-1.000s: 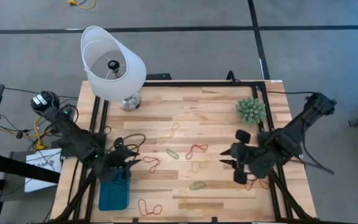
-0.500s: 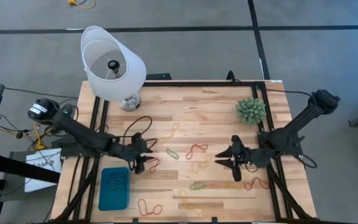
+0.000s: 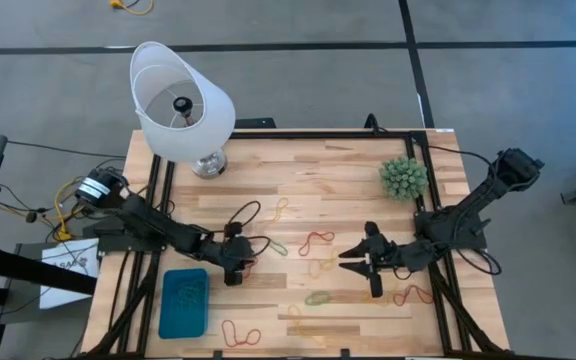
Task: Pick and place items into bin
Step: Put the red rubber band into the blue bin
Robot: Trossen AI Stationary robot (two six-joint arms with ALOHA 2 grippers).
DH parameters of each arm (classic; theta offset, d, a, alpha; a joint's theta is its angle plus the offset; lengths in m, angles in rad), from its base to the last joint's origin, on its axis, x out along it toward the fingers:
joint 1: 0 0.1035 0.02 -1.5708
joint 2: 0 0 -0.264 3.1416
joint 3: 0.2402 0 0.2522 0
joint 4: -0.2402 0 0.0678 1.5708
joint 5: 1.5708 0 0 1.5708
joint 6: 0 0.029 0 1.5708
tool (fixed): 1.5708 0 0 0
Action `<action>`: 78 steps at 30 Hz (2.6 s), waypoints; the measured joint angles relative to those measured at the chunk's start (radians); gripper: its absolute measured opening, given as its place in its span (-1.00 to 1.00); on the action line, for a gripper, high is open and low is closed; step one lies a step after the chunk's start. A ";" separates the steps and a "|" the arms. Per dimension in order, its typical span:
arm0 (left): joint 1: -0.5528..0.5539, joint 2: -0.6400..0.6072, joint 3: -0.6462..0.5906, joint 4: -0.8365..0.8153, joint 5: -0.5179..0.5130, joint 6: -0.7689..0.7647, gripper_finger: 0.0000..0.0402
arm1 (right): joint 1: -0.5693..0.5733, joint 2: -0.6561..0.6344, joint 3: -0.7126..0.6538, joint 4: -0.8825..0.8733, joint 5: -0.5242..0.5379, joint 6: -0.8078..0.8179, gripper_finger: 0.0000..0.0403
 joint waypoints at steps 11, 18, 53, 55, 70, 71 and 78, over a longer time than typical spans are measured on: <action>-0.001 0.036 0.016 -0.025 -0.015 -0.007 -0.72 | 0.006 0.000 0.000 0.030 -0.002 0.000 -0.47; -0.004 0.035 0.026 -0.035 -0.025 -0.028 -0.99 | 0.006 0.000 0.000 0.032 -0.002 0.000 -0.47; -0.714 -0.145 0.605 -1.235 0.083 -1.197 -1.00 | -0.024 0.002 0.000 0.028 0.000 0.060 -0.47; -0.741 -0.109 0.593 -1.227 0.104 -1.255 -1.00 | -0.025 0.002 0.000 0.028 0.000 0.060 -0.47; -0.683 0.059 0.591 -1.184 0.210 -1.233 -0.88 | -0.070 0.002 0.000 0.019 -0.021 0.060 -0.47; -0.672 0.059 0.591 -1.184 0.213 -1.211 -0.85 | -0.080 0.002 0.000 0.016 -0.040 0.053 -0.47; -0.616 0.059 0.591 -1.183 0.233 -1.095 -0.54 | -0.122 0.124 0.031 0.050 -0.096 -0.063 -0.47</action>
